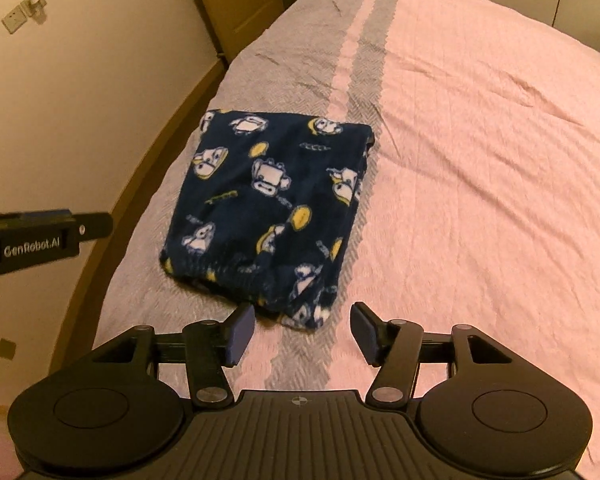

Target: Fold clothes

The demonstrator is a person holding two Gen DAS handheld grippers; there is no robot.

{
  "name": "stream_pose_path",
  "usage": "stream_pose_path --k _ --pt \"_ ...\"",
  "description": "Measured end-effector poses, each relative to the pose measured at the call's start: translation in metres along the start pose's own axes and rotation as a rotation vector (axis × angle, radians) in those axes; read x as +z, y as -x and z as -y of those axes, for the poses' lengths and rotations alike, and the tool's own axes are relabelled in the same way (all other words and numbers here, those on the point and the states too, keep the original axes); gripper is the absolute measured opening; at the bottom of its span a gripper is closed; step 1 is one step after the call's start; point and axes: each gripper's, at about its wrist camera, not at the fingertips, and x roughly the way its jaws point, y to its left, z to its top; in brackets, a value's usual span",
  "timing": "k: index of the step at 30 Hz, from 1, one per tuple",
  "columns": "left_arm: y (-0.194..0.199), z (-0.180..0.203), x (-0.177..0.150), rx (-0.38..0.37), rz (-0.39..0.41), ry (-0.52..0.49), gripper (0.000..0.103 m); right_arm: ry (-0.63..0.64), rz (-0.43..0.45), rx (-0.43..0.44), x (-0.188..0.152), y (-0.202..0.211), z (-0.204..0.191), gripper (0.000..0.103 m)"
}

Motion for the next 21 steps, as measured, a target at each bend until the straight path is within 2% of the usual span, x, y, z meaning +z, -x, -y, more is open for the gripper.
stream_pose_path --k 6,11,17,21 --pt "0.037 0.023 -0.011 0.051 0.043 0.066 0.049 0.040 0.045 0.010 -0.003 0.034 0.024 0.057" --pt "0.062 0.055 -0.026 0.091 0.059 0.120 0.050 0.109 0.091 0.025 -0.012 0.064 0.043 0.057" --pt "0.090 0.088 -0.046 0.115 0.075 0.204 0.053 0.167 0.093 0.047 -0.029 0.089 0.070 0.057" --pt "0.110 0.101 -0.059 0.154 0.091 0.245 0.059 0.192 0.119 0.073 -0.038 0.103 0.082 0.057"
